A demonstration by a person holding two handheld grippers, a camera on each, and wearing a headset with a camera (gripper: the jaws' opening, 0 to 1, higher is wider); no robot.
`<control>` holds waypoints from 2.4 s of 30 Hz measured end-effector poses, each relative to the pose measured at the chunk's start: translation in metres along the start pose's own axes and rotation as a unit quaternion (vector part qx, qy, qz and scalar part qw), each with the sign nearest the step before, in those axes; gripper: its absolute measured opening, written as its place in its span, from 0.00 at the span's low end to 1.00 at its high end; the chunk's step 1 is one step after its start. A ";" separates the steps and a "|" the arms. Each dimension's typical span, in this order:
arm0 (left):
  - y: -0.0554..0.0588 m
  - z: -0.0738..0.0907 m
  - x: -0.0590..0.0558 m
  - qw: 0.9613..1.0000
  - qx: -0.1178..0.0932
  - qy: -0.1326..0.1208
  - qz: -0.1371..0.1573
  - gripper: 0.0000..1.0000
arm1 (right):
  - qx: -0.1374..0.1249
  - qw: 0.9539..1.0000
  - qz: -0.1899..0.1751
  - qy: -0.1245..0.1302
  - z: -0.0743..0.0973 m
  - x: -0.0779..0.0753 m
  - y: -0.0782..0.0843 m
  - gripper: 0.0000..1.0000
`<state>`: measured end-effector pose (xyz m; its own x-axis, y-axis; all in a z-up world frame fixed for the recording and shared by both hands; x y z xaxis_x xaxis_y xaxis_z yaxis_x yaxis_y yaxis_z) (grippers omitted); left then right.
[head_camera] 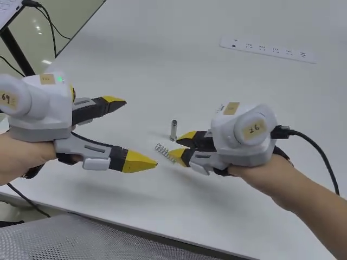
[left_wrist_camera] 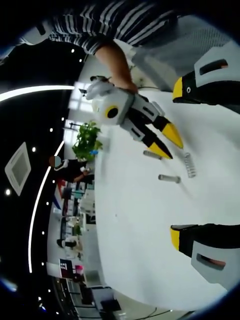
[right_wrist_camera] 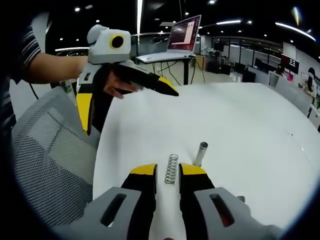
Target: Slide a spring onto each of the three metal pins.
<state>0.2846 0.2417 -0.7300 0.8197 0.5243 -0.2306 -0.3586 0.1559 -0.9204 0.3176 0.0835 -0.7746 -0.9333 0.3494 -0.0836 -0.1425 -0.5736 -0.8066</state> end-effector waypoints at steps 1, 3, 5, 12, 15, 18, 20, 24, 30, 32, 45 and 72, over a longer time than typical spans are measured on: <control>0.000 0.000 0.000 1.000 0.001 -0.001 -0.001 0.98 | 0.002 1.000 0.002 0.001 -0.002 0.001 0.002 0.14; 0.000 0.001 0.000 1.000 0.000 -0.001 0.000 0.98 | 0.012 1.000 0.004 0.001 -0.007 0.001 0.006 0.15; 0.000 0.001 0.000 1.000 0.001 -0.001 0.000 0.98 | 0.023 1.000 0.011 0.011 -0.012 0.000 0.011 0.15; 0.002 0.003 0.000 1.000 0.004 -0.001 0.001 0.98 | 0.032 0.999 0.012 0.016 -0.023 0.002 0.020 0.16; 0.002 0.005 0.000 1.000 0.006 -0.002 0.002 0.98 | 0.036 0.999 0.015 0.015 -0.026 0.002 0.023 0.15; 0.003 0.005 0.000 1.000 0.007 -0.003 0.002 0.98 | 0.030 0.999 0.022 0.019 -0.026 0.002 0.024 0.09; 0.003 0.005 0.000 1.000 0.006 -0.002 0.003 0.98 | 0.032 0.999 0.025 0.018 -0.026 0.002 0.024 0.08; 0.003 0.005 -0.001 1.000 0.007 -0.003 0.003 0.98 | 0.032 0.999 0.037 0.012 -0.023 0.002 0.023 0.08; 0.005 0.001 -0.004 1.000 0.010 0.002 0.004 0.97 | 0.025 0.999 0.042 0.005 -0.010 0.001 0.020 0.08; 0.005 0.000 -0.005 1.000 0.009 0.004 0.004 0.97 | 0.025 0.999 0.047 0.002 -0.006 0.000 0.020 0.08; 0.000 -0.012 -0.016 0.999 0.012 0.047 0.007 0.88 | 0.014 0.995 0.100 -0.014 0.044 -0.010 0.020 0.08; -0.014 -0.069 -0.035 0.989 0.022 0.142 -0.029 0.62 | -0.018 0.985 0.165 -0.044 0.096 -0.028 0.022 0.07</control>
<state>0.2915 0.1631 -0.7308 0.9295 0.2580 -0.2637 -0.3221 0.2188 -0.9211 0.3087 -0.0095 -0.7336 -0.9520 0.0825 -0.2948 0.1833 -0.6179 -0.7646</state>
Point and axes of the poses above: the centre of the closed fingertips' face, and the gripper's own axes: z roughly backward along the fingers, x roughly to its left, y roughly out of its underside, the point moved 8 cm from there along z, roughly backward along the fingers, and after that the axes turned 10 degrees about y, right-handed, at the moved point
